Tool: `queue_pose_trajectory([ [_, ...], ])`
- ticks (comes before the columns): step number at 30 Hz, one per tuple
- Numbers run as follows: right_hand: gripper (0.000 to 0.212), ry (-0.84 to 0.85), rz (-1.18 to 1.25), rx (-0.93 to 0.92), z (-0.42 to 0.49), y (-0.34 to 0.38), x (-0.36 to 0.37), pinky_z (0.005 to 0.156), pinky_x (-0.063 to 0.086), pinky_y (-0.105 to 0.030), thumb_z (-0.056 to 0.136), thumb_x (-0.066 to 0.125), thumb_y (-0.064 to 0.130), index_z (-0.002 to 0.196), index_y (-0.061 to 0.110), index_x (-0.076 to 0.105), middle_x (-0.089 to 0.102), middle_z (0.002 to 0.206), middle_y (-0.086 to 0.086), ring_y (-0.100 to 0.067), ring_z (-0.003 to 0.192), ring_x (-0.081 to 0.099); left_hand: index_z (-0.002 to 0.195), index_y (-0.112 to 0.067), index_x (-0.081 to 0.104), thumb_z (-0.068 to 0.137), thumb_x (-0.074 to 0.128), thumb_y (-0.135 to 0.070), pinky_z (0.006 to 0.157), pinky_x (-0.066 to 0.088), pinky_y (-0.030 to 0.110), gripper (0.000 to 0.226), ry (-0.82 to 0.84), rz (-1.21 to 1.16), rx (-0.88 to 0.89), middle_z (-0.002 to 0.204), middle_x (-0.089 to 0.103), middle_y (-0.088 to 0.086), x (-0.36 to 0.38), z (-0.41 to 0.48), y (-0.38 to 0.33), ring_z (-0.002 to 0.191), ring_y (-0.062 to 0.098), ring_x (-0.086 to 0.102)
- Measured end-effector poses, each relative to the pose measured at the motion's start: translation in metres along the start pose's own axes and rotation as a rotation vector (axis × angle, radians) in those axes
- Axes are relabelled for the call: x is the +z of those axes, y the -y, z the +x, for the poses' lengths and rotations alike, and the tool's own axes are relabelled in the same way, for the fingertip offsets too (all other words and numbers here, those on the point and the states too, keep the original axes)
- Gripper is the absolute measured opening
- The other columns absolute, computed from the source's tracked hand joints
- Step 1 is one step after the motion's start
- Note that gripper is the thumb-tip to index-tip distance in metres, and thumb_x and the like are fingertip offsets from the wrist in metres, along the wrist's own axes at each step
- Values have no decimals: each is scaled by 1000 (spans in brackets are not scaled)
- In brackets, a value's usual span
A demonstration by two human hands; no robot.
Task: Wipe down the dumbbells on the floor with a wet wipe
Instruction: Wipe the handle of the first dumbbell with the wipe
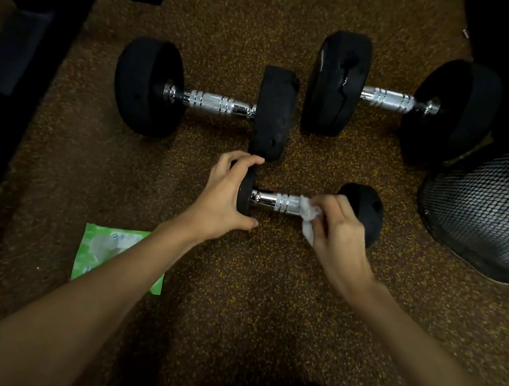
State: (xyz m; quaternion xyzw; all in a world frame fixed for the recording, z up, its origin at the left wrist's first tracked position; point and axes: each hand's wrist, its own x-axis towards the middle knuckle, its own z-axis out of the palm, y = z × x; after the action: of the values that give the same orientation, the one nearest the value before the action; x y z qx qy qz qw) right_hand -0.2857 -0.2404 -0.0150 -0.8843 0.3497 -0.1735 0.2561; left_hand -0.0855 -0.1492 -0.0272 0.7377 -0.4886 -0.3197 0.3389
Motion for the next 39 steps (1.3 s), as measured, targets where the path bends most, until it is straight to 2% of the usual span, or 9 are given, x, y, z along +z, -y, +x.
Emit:
queue_pose_trajectory([
  [10,34,68,-126,-112,12,14,20,88,46,-32,86,62,1,120,1,61,60,114,-14,-29,99,55,138,-28,38,54,86,-13,111,28,29,98,-5,22,8,135,25,-4,0,-1,0,130,17,28],
  [12,36,68,-132,-98,9,7,14,86,44,-27,86,64,2,121,1,61,62,113,-13,-28,97,54,137,-28,38,54,86,-13,110,27,27,98,-4,20,8,136,24,-5,0,-1,0,130,16,28],
  [15,26,76,-237,-10,21,4,7,80,47,-37,89,59,9,114,5,65,65,101,-11,-30,92,52,137,-28,38,54,86,-12,110,26,27,97,-4,19,9,136,24,-4,0,-1,0,130,17,28],
  [20,29,521,-158,274,86,12,2,86,46,-38,87,44,13,98,1,69,66,99,-18,-34,95,58,137,-27,39,53,86,-13,111,30,33,97,-13,26,15,133,25,-6,0,0,0,130,19,30],
  [25,20,869,-59,458,115,11,9,58,37,-30,86,45,12,78,6,62,55,75,-7,-18,65,48,136,-27,39,54,86,-12,111,31,36,96,-13,24,18,132,24,-8,1,-2,0,129,19,30],
  [29,27,769,-35,334,112,10,7,74,50,-33,82,46,11,92,-1,68,67,97,-15,-28,90,62,135,-28,40,53,85,-12,111,32,37,95,-11,-4,17,130,24,-10,0,0,1,129,20,32],
  [33,26,573,-64,34,89,13,-10,62,37,-10,88,47,8,99,10,70,60,74,3,-6,68,54,136,-28,39,54,85,-13,112,31,37,95,-11,7,18,132,25,-8,0,0,1,130,19,31],
  [35,25,566,-48,70,85,9,-13,58,35,-7,90,46,7,98,9,70,58,72,4,-6,70,56,136,-28,39,54,85,-13,112,31,37,95,-13,10,19,133,25,-6,1,-2,2,130,19,31],
  [39,25,748,-65,342,107,-3,-3,68,42,-30,85,47,13,86,-2,66,66,88,-16,-31,89,60,136,-28,39,54,85,-13,112,31,36,96,-15,24,22,133,25,-6,1,-2,1,129,19,31],
])
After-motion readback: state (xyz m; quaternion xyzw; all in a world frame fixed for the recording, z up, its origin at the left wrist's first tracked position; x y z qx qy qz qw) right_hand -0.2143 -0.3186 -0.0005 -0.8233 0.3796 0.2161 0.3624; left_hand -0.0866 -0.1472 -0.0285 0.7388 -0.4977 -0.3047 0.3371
